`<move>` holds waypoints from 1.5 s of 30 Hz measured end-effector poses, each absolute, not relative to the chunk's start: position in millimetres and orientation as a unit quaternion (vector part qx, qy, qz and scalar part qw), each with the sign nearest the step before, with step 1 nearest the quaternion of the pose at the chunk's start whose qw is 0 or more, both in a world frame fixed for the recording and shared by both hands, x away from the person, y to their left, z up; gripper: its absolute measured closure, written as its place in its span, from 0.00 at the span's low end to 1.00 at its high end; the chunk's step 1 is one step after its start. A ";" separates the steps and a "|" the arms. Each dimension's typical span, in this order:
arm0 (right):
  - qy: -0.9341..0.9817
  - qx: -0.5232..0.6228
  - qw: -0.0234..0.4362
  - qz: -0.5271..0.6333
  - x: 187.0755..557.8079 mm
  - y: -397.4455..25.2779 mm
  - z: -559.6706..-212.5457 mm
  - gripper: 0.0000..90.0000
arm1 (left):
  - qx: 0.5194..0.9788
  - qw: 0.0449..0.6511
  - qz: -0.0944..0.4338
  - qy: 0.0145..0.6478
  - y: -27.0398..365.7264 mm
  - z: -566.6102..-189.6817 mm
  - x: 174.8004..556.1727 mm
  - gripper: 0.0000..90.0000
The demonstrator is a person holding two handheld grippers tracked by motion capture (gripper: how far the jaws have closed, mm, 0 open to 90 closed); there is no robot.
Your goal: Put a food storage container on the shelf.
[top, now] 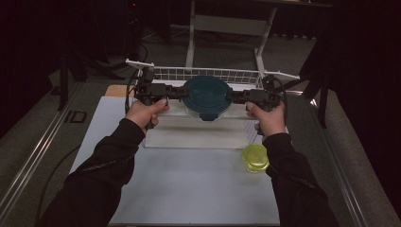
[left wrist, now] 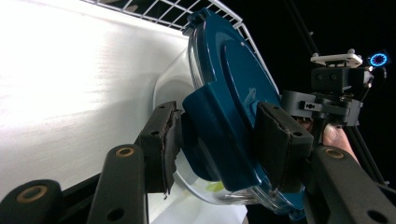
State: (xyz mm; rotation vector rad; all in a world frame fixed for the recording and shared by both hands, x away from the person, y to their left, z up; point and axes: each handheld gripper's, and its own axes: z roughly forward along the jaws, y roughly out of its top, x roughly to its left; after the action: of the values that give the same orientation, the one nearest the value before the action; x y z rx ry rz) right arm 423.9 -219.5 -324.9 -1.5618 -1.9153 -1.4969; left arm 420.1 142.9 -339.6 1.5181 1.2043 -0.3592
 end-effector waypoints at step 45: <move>-0.771 -0.402 0.059 -0.490 326.9 -166.0 -320.0 0.99 | 0.721 0.584 0.068 0.366 148.2 -373.6 289.8 0.00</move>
State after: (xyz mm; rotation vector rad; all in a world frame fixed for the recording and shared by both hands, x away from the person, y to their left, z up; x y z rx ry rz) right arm 326.9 -166.0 -320.0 -1.2184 -2.3366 -1.4835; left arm 289.8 148.2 -373.6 1.6824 0.8547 0.1594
